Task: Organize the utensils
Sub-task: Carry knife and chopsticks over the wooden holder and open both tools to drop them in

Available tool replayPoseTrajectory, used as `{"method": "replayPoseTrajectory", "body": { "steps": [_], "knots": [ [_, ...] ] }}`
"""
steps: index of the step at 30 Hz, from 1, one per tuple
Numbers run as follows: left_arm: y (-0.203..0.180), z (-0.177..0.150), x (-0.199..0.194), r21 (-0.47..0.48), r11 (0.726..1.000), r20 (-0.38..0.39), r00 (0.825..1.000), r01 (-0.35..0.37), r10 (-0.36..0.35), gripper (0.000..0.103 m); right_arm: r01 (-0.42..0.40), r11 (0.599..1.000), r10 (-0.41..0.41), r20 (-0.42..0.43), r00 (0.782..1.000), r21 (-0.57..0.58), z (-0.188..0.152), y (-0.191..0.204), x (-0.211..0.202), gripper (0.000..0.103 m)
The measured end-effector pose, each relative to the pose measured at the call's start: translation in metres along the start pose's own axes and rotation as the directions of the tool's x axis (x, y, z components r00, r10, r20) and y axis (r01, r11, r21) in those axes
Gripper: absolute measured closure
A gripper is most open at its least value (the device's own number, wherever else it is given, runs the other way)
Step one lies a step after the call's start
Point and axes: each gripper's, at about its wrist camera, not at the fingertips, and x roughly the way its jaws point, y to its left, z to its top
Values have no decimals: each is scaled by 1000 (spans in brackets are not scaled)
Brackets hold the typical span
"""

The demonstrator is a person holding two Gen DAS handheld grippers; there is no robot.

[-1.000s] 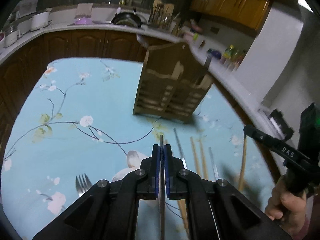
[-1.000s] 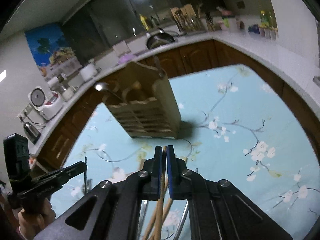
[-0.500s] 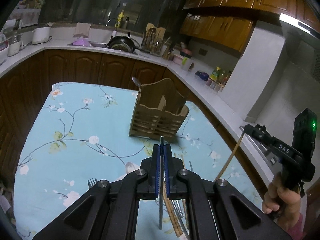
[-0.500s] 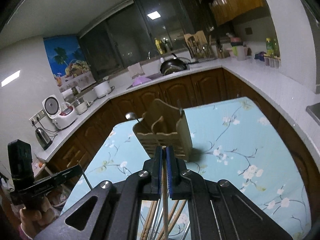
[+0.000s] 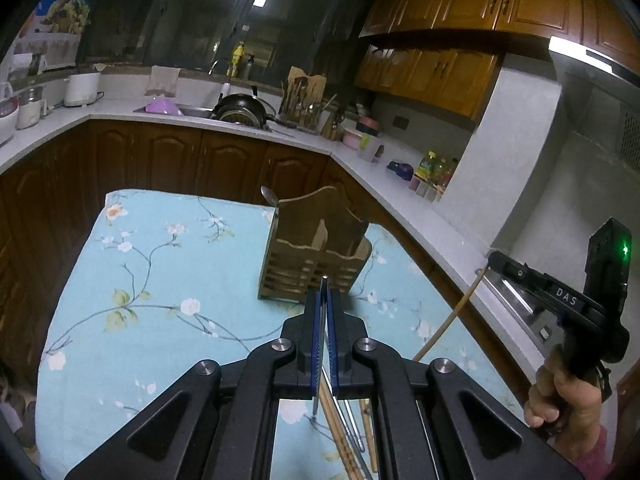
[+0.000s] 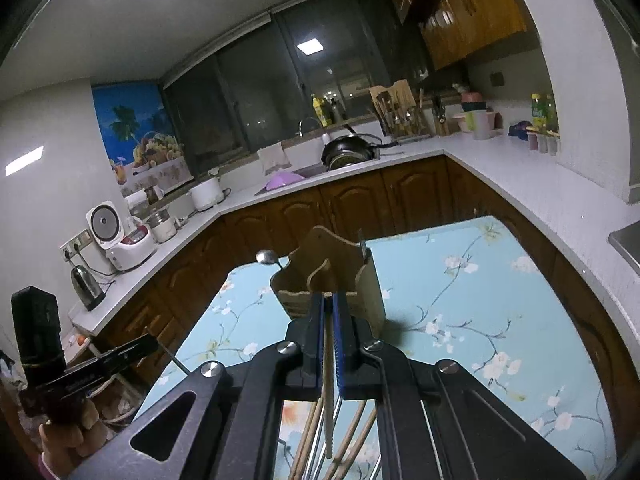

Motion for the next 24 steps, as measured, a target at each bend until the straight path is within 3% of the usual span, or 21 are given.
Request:
{"method": "replayPoseTrajectory", "body": {
  "steps": [13,24],
  "knots": [
    [1,21,8,23,1000,60,998,2,-4,102,5,1000,-5,49,999,6,21,-6,10,99],
    [2,72,26,72,997,186,983,-13,-1,102,33,999,-32,191,981,-3,80,-3,23,99]
  ]
}}
